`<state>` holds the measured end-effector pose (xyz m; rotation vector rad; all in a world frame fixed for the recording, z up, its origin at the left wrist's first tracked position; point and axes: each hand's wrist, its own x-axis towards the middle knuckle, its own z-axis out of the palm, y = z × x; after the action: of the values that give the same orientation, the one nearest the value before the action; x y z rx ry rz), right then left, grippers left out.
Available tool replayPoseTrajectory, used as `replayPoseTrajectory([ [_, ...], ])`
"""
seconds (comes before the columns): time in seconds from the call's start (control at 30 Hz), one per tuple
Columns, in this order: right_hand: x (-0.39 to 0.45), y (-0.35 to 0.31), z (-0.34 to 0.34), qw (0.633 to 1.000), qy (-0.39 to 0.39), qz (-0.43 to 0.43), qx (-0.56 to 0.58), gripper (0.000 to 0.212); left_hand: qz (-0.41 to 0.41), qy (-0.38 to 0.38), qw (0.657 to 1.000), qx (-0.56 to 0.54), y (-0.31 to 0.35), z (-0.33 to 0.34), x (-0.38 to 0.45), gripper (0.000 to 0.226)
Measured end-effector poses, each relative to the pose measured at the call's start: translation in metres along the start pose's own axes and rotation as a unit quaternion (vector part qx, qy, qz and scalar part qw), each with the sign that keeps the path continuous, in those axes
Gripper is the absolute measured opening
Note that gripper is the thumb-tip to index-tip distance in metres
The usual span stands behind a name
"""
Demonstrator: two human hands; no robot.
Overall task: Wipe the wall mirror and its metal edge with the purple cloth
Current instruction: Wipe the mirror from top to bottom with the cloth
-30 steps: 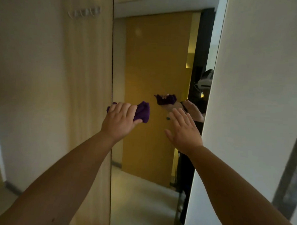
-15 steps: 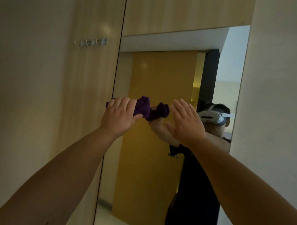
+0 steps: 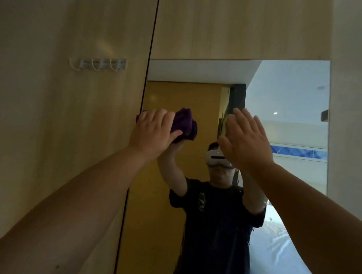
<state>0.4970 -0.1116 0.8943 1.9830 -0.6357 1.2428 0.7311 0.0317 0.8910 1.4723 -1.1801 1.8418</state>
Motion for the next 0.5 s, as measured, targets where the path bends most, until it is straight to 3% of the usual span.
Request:
replayPoseTrajectory([
  [0.3,0.015,0.001,0.025,0.997,0.020,0.022,-0.071,0.072,-0.015,0.069,0.997,-0.023,-0.025,0.032,0.069,0.056],
  [0.5,0.015,0.007,0.034,0.996,0.051,0.020,-0.065,0.071,-0.032,0.003,0.999,0.002,-0.052,0.041,0.136,0.060],
])
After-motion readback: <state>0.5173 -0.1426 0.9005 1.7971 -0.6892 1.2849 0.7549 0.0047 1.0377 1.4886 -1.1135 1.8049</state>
